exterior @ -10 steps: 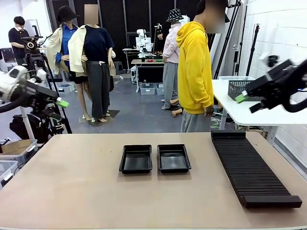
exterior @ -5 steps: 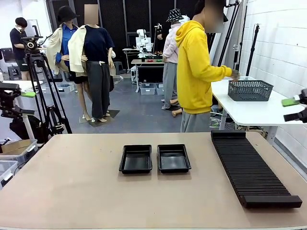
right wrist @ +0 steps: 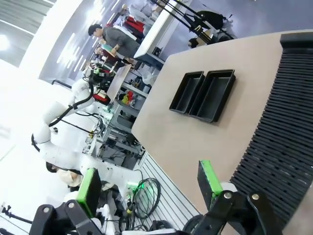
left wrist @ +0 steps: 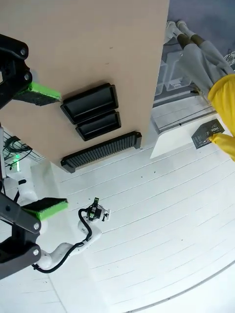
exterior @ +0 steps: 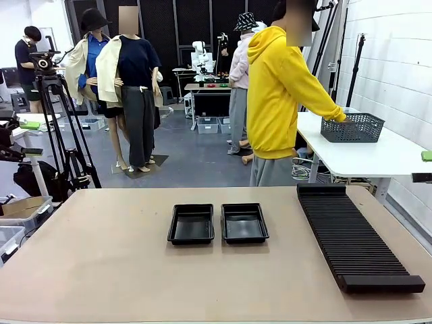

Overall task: Inspect and transfer BCBs to ESD trays.
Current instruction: Pick up the Blank PCB from the PCB Rack and place it in the left ESD tray.

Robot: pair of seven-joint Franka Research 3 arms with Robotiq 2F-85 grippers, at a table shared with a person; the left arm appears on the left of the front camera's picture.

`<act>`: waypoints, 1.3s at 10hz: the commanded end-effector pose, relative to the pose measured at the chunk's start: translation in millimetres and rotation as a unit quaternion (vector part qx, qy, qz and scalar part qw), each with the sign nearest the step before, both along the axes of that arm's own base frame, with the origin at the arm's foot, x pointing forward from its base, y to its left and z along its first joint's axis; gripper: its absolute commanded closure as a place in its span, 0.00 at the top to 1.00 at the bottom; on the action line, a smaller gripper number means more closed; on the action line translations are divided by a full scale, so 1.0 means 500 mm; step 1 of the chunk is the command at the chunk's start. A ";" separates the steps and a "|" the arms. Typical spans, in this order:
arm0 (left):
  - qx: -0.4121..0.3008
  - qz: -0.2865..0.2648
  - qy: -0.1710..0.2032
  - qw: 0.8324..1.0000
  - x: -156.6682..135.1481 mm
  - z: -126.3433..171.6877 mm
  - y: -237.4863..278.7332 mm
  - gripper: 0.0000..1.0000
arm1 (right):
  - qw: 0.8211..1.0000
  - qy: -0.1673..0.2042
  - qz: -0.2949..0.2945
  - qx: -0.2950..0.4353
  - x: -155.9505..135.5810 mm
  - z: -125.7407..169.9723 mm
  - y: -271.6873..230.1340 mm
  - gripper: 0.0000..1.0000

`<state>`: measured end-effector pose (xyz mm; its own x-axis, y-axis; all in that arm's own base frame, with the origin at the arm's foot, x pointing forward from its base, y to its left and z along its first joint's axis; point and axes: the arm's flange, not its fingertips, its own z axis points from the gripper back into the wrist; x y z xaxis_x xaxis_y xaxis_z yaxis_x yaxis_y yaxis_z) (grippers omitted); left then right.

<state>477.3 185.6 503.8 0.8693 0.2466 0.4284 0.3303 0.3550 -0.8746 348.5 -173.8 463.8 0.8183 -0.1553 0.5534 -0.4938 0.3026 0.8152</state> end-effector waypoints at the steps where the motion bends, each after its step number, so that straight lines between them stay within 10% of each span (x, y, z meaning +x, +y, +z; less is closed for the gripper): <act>1: 0.008 -0.027 -0.010 1.000 0.004 0.000 0.015 1.00 | 1.000 -0.021 0.010 0.007 0.012 0.015 -0.009 1.00; 13: -0.001 -0.015 0.006 1.000 0.003 -0.007 0.010 1.00 | 1.000 -0.010 0.012 0.000 0.004 0.020 -0.006 1.00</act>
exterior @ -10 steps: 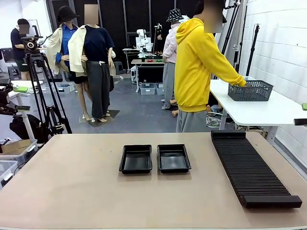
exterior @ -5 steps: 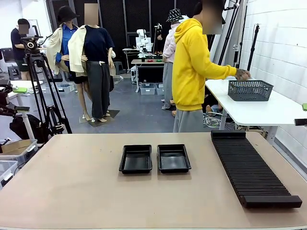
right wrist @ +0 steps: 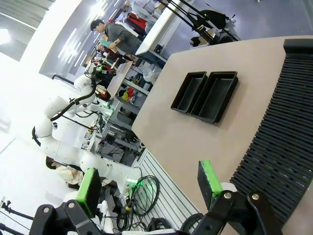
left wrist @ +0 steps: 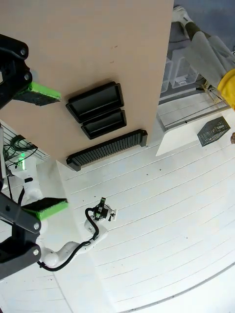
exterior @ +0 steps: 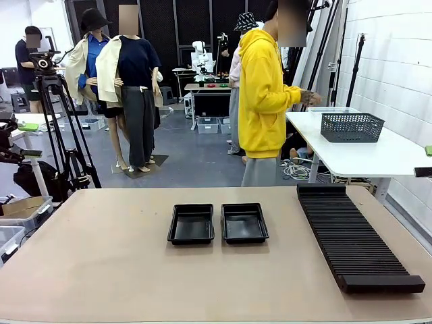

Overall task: Inspect and transfer BCBs to ESD trays.
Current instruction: Pick up the Blank PCB from the PCB Rack and place it in the left ESD tray.

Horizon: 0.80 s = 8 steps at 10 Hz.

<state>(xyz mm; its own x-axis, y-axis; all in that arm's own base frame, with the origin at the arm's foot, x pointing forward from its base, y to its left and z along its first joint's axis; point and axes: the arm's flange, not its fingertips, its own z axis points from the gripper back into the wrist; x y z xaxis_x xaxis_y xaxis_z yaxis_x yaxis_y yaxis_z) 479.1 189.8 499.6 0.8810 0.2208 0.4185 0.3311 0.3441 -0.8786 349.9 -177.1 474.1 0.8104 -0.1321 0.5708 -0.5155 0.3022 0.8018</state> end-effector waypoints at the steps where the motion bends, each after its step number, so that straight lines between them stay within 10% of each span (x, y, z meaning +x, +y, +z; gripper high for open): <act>1: 0.000 0.000 0.000 1.000 -0.001 0.001 0.001 1.00 | 1.000 0.000 0.002 0.006 0.001 -0.001 0.000 1.00; 8: 0.000 0.000 0.000 1.000 -0.001 0.001 0.001 1.00 | 1.000 0.000 0.002 0.006 0.001 -0.001 0.000 1.00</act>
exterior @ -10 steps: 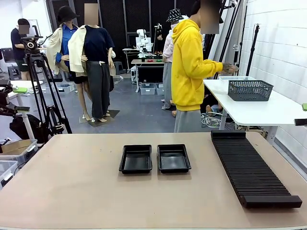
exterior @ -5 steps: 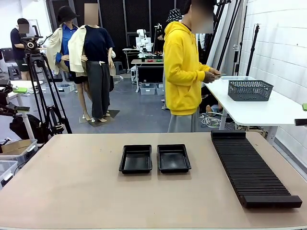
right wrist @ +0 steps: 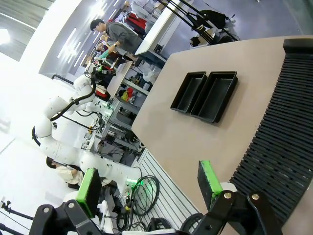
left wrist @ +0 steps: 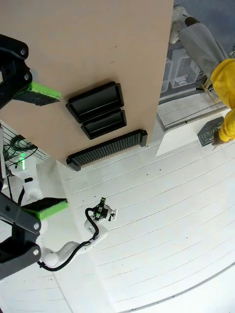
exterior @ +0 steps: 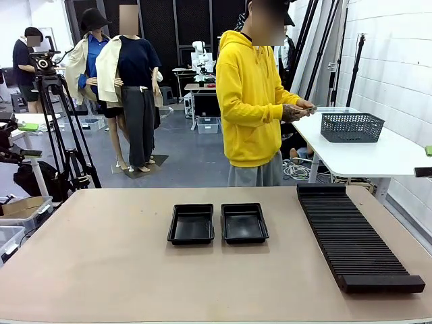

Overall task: Inspect and transfer BCBs to ESD trays.
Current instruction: Pick up the Blank PCB from the PCB Rack and place it in the left ESD tray.

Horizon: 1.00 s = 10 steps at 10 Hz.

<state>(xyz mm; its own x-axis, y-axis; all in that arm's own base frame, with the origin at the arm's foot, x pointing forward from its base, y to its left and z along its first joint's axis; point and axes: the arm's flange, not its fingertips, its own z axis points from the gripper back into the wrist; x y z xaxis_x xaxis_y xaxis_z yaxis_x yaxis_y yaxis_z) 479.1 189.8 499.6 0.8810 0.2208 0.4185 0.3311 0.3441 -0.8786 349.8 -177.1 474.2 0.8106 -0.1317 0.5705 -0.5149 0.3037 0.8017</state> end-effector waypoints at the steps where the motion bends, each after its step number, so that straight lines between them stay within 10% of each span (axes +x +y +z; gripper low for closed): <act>1: 0.000 0.000 0.000 1.000 -0.001 0.001 0.001 1.00 | 1.000 -0.001 0.002 0.007 0.001 -0.001 0.000 1.00; 5: -0.029 -0.028 0.048 0.998 -0.010 -0.006 0.029 1.00 | 1.000 -0.001 0.002 0.007 0.001 -0.001 0.000 1.00; 10: -0.017 -0.068 0.023 0.997 -0.053 -0.026 0.030 1.00 | 1.000 -0.001 0.002 0.007 0.001 -0.001 0.000 1.00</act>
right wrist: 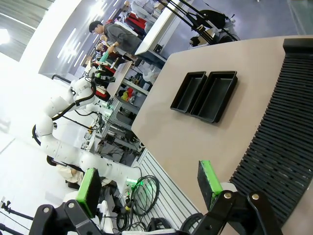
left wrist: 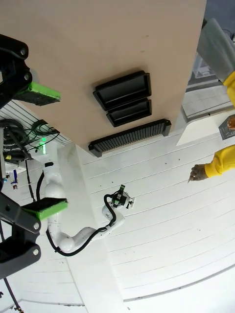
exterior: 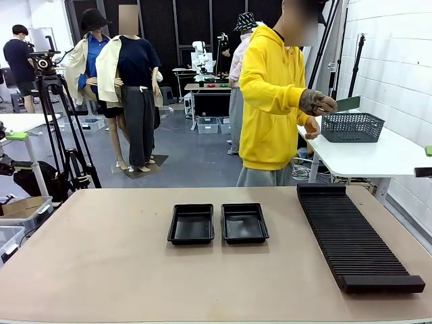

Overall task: Inspect and transfer BCBs to ESD trays.
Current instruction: Pick up the Blank PCB from the PCB Rack and place it in the left ESD tray.

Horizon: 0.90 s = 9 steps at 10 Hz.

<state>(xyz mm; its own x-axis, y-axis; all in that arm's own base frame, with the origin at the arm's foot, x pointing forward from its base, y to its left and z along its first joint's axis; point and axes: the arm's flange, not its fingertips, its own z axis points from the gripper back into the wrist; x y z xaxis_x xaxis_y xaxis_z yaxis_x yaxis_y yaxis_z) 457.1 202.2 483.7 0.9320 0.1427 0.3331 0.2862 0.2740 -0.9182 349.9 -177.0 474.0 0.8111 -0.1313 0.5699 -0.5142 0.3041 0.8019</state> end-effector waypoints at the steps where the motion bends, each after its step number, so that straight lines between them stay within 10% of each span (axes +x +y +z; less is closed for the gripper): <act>1: 0.013 -0.029 -0.028 0.999 -0.005 0.004 0.002 1.00 | 1.000 -0.001 0.002 0.007 0.001 0.000 0.000 1.00; 9: 0.000 0.000 0.000 1.000 0.000 0.000 0.000 1.00 | 1.000 -0.001 0.002 0.007 0.001 0.000 0.000 1.00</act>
<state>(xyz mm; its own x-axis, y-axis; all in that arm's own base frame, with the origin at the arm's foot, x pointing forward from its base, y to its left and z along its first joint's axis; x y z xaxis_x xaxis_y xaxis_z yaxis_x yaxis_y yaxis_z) 456.8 201.4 482.0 0.9302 0.1283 0.3440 0.3004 0.2727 -0.9140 349.9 -176.9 474.0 0.8112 -0.1312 0.5698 -0.5141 0.3042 0.8020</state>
